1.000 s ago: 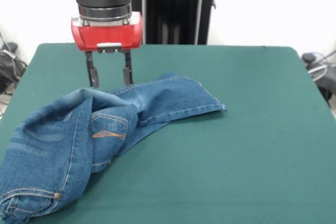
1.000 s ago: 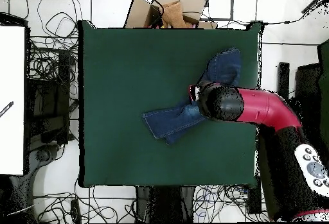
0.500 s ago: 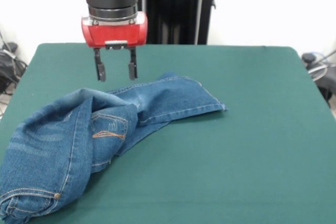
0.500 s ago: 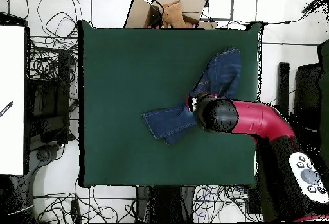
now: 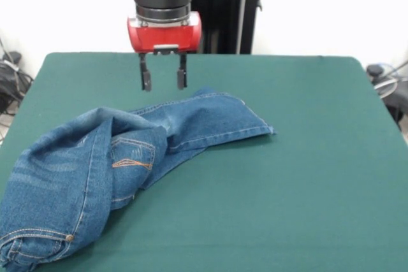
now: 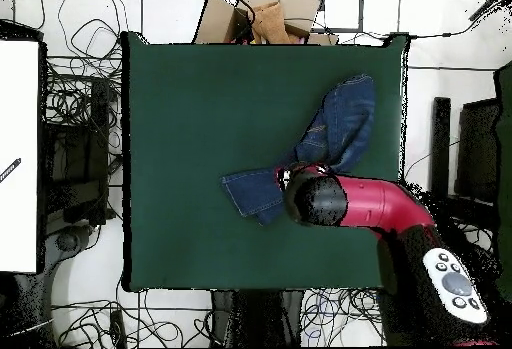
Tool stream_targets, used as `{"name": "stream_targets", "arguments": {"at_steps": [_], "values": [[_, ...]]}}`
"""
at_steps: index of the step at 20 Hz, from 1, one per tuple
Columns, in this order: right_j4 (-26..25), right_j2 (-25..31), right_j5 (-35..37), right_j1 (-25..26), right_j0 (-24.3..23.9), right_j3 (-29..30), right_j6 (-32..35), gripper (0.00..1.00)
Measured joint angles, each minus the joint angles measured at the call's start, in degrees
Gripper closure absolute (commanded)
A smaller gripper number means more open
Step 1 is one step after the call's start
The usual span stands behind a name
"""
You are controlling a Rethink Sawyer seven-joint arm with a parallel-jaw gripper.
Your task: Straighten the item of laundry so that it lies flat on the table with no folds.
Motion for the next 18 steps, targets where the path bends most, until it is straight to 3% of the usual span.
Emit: {"name": "stream_targets", "arguments": {"at_steps": [18], "values": [[0.02,-5.11,-4.24,1.14,5.72,1.26,0.02,0.00]]}}
